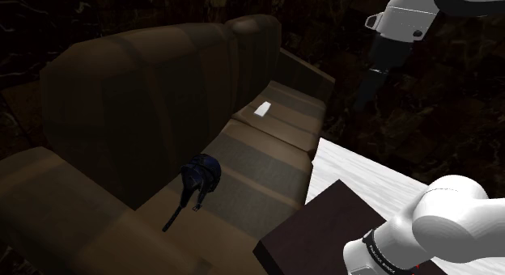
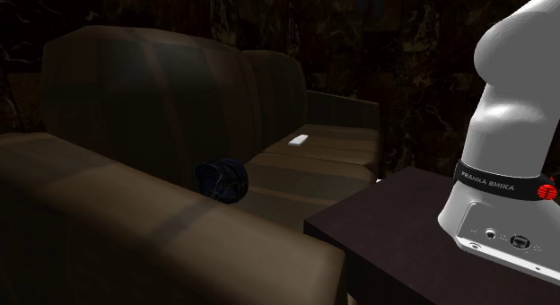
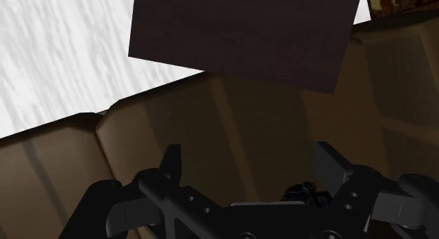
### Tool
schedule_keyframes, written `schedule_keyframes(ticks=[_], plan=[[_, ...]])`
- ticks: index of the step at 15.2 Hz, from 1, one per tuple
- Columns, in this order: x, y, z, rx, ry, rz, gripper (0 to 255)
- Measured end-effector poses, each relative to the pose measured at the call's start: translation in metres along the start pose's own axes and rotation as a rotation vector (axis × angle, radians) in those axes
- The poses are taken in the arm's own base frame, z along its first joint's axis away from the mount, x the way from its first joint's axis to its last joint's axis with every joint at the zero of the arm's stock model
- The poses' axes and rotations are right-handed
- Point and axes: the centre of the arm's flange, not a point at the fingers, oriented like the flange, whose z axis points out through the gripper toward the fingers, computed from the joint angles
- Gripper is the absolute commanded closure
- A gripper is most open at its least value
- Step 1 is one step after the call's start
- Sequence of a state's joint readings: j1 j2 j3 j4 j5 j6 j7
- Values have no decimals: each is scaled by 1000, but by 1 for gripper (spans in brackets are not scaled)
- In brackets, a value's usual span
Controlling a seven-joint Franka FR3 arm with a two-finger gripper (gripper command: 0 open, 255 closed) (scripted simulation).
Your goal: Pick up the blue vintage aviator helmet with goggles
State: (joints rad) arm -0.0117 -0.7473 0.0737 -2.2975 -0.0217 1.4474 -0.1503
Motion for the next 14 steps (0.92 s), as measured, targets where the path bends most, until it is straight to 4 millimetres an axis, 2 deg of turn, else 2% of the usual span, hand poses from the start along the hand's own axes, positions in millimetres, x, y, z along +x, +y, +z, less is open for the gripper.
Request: schedule_keyframes(ticks=[2,6,14], plan=[[-1,-2,6,6,4,11,0],[-1,-20,45,53,37,93,0],[15,-71,125,160,112,283,0]])
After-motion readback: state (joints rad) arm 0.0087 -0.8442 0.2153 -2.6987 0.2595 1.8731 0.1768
